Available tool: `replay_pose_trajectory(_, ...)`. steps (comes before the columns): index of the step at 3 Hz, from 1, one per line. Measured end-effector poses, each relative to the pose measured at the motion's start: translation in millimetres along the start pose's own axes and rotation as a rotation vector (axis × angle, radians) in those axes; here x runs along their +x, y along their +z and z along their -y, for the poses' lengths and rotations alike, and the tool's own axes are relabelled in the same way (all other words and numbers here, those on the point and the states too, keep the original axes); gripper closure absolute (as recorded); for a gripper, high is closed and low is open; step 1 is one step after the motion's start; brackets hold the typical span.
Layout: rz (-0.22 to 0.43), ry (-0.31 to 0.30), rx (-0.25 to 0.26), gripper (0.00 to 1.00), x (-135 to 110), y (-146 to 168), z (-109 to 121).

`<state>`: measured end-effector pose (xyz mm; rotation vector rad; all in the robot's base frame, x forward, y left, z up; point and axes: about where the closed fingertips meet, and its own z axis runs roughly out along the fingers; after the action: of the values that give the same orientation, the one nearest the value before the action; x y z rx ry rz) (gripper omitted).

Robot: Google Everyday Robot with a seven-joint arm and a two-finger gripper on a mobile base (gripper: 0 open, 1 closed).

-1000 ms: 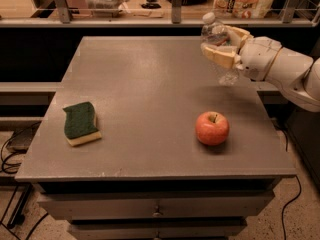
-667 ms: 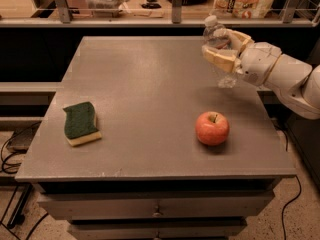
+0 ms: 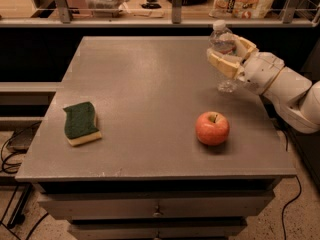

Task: Place water bottle upright

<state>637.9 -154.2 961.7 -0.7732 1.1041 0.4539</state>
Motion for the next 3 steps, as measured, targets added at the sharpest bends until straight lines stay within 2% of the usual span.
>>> replay_pose_trajectory(3, 0.050, 0.005, 0.074, 1.00, 3, -16, 5)
